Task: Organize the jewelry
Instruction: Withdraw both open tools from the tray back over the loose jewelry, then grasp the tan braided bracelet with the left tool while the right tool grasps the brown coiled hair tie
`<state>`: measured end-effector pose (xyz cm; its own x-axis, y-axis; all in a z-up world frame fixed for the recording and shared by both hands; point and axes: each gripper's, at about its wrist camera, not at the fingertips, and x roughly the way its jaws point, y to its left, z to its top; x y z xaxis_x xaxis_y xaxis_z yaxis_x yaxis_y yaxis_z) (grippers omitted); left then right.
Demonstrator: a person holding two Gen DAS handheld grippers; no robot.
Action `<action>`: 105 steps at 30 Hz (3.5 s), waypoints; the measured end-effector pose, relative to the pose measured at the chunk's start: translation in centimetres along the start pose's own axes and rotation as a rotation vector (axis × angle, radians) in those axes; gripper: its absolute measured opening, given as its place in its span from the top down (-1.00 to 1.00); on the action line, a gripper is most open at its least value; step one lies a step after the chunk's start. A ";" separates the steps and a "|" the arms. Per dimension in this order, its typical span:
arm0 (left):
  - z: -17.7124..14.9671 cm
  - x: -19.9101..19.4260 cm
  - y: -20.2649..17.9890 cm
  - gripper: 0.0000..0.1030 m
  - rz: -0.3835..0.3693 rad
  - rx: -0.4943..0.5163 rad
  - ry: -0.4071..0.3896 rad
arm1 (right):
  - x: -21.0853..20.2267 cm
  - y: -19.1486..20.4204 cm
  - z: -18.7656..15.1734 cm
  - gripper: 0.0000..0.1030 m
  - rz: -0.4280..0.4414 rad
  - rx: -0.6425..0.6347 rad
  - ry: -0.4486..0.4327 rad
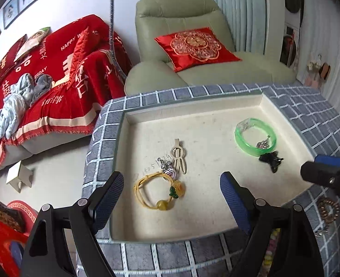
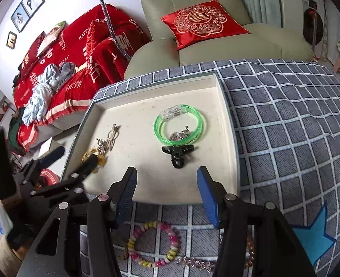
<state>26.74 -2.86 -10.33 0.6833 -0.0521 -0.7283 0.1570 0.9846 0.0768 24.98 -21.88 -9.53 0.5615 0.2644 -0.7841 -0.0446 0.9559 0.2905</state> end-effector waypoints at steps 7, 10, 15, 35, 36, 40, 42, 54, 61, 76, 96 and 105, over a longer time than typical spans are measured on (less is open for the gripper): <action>-1.7 -4.0 0.8 -1.00 -0.012 -0.045 -0.027 | -2.1 -0.2 -2.3 -0.35 -0.032 -0.023 -0.002; -2.7 -5.4 0.9 -1.00 -0.022 -0.073 -0.034 | -3.2 0.0 -3.6 -0.44 -0.068 -0.055 -0.007; -4.5 -8.0 0.6 -1.00 -0.011 -0.080 -0.035 | -5.4 0.3 -5.4 -0.59 -0.107 -0.102 -0.047; -9.9 -14.7 -0.3 -1.00 0.042 -0.067 -0.047 | -9.1 0.9 -9.7 -1.00 -0.065 -0.104 -0.120; -9.9 -14.8 -0.4 -1.00 0.043 -0.067 -0.047 | -9.2 1.1 -9.7 -1.00 -0.082 -0.119 -0.113; -10.1 -14.9 -0.9 -1.00 0.043 -0.067 -0.047 | -9.7 1.4 -10.0 -1.00 -0.108 -0.149 -0.128; -10.3 -14.6 -1.1 -1.00 0.036 -0.062 -0.034 | -9.9 1.1 -10.2 -1.00 -0.097 -0.146 -0.122; -11.4 -13.2 -3.1 -1.00 -0.015 -0.047 0.027 | -10.5 -0.4 -11.5 -1.00 -0.082 -0.184 -0.108; -11.5 -12.9 -2.9 -1.00 -0.009 -0.064 0.041 | -10.3 -0.5 -11.7 -1.00 -0.074 -0.200 -0.114; -11.5 -12.8 -3.5 -1.00 0.004 -0.046 0.049 | -10.4 -1.2 -11.8 -1.00 -0.064 -0.189 -0.137; -12.8 -8.8 -3.8 -1.00 -0.086 -0.031 0.108 | -10.9 -8.8 -14.1 -1.00 -0.132 -0.066 -0.065; -11.3 -6.1 -3.6 -1.00 -0.069 -0.054 0.128 | -8.7 -8.8 -11.3 -0.99 -0.155 -0.045 -0.059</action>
<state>13.90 -4.18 -13.84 0.5751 -0.1020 -0.8117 0.1601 0.9870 -0.0107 11.17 -31.13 -11.47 0.6119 0.1065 -0.7838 0.0102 0.9897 0.1424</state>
